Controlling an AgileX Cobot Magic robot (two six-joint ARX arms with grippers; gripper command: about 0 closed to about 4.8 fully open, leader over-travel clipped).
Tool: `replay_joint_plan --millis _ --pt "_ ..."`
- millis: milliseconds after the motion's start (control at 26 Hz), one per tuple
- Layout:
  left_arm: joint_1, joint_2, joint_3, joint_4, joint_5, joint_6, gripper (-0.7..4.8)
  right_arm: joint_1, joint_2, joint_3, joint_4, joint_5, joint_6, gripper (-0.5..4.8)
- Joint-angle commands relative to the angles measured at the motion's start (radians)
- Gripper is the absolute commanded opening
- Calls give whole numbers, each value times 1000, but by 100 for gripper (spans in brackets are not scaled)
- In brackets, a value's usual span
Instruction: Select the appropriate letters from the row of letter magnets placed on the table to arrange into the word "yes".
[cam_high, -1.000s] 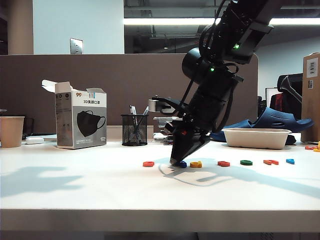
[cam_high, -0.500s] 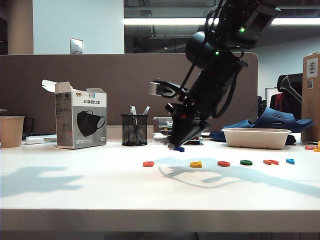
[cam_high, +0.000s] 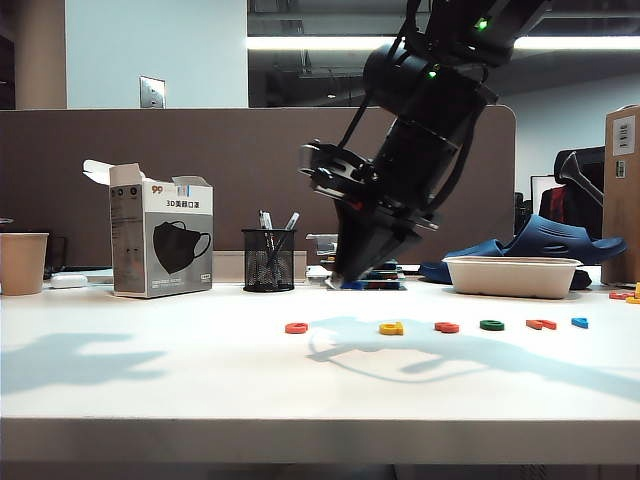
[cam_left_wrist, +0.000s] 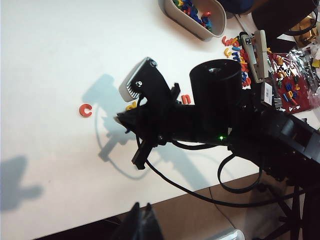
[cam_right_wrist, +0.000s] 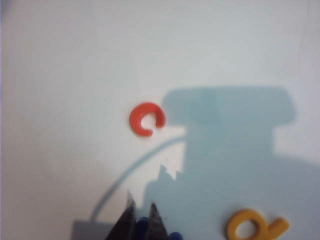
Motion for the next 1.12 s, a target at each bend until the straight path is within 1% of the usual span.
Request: replay_joint_plan --millis 38,154,308,538,654,731,923,1000,1115 --pt "-2 -4 3 13 -2 4 -5 2 -9 5 -61 35 49 -2" --pt "-2 -4 3 13 -2 4 -5 6 -11 4 -96 70 68 -2" --pt "-2 -4 3 13 -3 4 -5 14 -21 4 -117 88 84 -2" --pt "-2 -4 3 13 -2 4 -5 35 -43 3 -117 92 164 -2" --pt "-2 -4 3 13 -2 4 -5 58 -55 -8 -124 118 202 -2" --pt "-2 -4 3 13 -2 4 -5 68 -65 -27 -115 119 226 -2" --pt "-2 -4 3 13 -2 4 -5 97 -89 -95 -70 161 257 -2" --pt "-2 -4 3 13 -3 4 -5 114 -110 -160 -9 203 311 -2" --pt "-2 -4 3 13 -3 4 -5 134 -119 -206 42 227 320 -2"
